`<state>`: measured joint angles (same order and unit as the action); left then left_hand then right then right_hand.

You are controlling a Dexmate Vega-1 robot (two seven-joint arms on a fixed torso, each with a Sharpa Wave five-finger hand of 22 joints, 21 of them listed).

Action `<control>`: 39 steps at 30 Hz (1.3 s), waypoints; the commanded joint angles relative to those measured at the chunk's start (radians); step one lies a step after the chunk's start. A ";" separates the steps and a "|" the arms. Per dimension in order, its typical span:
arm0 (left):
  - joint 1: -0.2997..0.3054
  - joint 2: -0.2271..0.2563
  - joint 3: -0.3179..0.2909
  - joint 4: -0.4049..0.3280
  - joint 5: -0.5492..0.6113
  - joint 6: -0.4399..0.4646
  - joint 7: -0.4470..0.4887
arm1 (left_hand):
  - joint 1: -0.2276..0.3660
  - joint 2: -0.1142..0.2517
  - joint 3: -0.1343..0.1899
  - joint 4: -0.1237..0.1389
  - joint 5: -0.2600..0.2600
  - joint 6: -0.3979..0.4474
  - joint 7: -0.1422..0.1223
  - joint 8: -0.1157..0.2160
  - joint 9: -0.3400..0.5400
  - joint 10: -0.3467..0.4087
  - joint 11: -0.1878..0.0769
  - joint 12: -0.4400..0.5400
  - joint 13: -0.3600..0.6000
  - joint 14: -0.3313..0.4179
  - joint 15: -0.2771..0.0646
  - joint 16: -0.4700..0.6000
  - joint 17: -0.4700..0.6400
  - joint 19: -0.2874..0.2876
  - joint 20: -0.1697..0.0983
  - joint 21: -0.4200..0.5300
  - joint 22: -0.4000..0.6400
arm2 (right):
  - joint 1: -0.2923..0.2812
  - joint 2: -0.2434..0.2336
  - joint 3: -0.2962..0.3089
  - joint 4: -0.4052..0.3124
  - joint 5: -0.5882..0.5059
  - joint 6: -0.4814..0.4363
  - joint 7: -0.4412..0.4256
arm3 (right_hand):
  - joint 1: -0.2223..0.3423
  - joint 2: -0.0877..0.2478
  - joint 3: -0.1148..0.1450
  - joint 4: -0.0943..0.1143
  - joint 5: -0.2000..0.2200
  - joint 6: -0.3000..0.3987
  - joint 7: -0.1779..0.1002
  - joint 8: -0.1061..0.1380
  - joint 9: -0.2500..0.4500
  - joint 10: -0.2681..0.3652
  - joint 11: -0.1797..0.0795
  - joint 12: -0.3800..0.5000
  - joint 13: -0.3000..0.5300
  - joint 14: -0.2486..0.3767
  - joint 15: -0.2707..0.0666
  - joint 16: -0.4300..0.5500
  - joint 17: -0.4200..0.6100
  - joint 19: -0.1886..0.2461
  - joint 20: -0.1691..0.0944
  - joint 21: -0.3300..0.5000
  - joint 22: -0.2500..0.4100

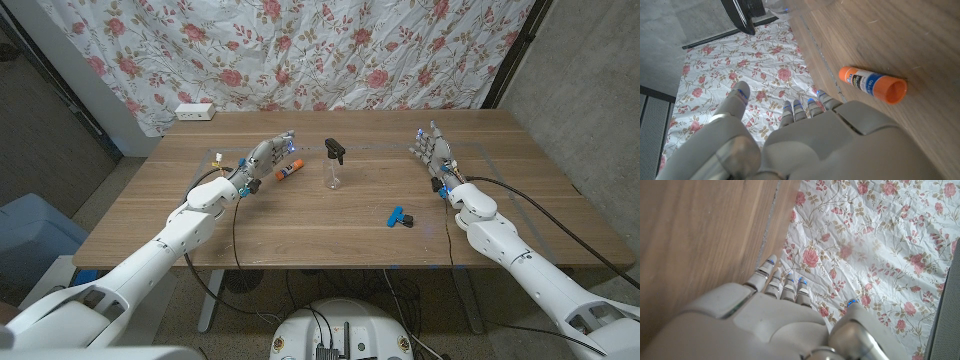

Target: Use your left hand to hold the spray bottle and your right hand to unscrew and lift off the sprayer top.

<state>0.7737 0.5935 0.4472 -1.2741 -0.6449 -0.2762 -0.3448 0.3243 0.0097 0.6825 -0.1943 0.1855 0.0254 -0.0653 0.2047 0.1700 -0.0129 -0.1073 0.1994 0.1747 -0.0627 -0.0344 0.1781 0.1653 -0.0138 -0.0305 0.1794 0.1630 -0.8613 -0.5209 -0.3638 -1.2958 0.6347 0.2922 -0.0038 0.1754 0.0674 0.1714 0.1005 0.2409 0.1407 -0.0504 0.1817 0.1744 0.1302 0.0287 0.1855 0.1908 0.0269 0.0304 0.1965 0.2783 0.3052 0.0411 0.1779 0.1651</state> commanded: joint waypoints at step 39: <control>-0.265 0.034 0.191 0.127 0.190 0.074 -0.348 | 0.199 -0.075 0.054 0.008 -0.003 -0.229 -0.014 -0.024 0.006 -0.238 0.037 -0.021 0.005 -0.237 0.059 -0.011 0.005 -0.251 0.010 -0.012 0.002 | 0.030 -0.003 -0.012 0.055 -0.026 0.003 0.009 | 0.088 -0.035 0.021 -0.099 -0.004 -0.071 0.005 -0.001 0.004 -0.025 -0.002 0.004 0.000 -0.004 0.007 -0.001 -0.030 -0.013 -0.009 0.005 0.001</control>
<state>0.5578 0.6387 0.5996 -1.1784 -0.5106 -0.1969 -0.6459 0.5098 -0.0642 0.7301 -0.1878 0.1808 -0.1700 -0.0769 0.1810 0.1747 -0.1738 -0.0779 0.1772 0.1745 -0.1714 0.0144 0.1663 0.1651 -0.1731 -0.0286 0.1664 0.1631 -0.8339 -0.5310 -0.3739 -1.2520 0.6116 0.2835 0.0071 0.2571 0.0305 0.1892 0.0108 0.2408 0.0725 -0.0429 0.1771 0.1742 0.1086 0.0285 0.1855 0.1908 0.0269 0.0304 0.1964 0.2460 0.2979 0.0338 0.1779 0.1629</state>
